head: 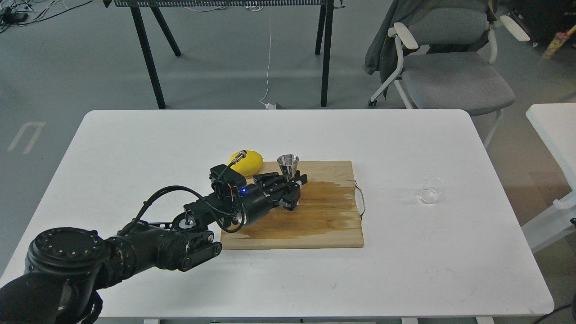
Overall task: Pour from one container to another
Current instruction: 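Lower the jigger upright onto the cutting board with the left hand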
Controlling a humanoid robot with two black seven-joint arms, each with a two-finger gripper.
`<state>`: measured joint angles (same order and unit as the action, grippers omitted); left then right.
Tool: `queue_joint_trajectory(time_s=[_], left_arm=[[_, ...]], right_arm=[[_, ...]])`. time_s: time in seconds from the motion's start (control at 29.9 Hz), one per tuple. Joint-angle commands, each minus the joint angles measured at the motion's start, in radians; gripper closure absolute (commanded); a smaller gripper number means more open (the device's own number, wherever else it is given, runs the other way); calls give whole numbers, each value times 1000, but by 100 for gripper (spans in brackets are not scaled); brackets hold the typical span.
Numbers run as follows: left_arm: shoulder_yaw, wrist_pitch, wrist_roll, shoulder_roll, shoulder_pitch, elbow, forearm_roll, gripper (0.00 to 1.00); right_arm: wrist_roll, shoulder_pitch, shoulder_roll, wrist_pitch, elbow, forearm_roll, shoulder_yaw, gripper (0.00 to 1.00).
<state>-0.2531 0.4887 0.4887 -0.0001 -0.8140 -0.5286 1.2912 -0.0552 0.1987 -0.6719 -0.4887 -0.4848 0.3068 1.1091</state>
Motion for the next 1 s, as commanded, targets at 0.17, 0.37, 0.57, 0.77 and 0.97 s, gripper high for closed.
queue_joint_trajectory(time_s=[0.17,0.37,0.57,0.77,0.97], left_arm=[[-2,0,0,0,1,-2,0,74],[-2,0,0,0,1,-2,2,72],[-2,0,0,0,7,-1,10,68],[-2,0,0,0,7,-2,31,64],[-2,0,0,0,9,-2,37,55]], right_arm=[[0,1,0,0,0,0,0,0],[0,1,-2,0,0,0,1,0],[0,1,-2,0,0,2,1,0],[0,1,-2,0,0,0,1,0],[0,-1,-2,0,8,0,1,0]])
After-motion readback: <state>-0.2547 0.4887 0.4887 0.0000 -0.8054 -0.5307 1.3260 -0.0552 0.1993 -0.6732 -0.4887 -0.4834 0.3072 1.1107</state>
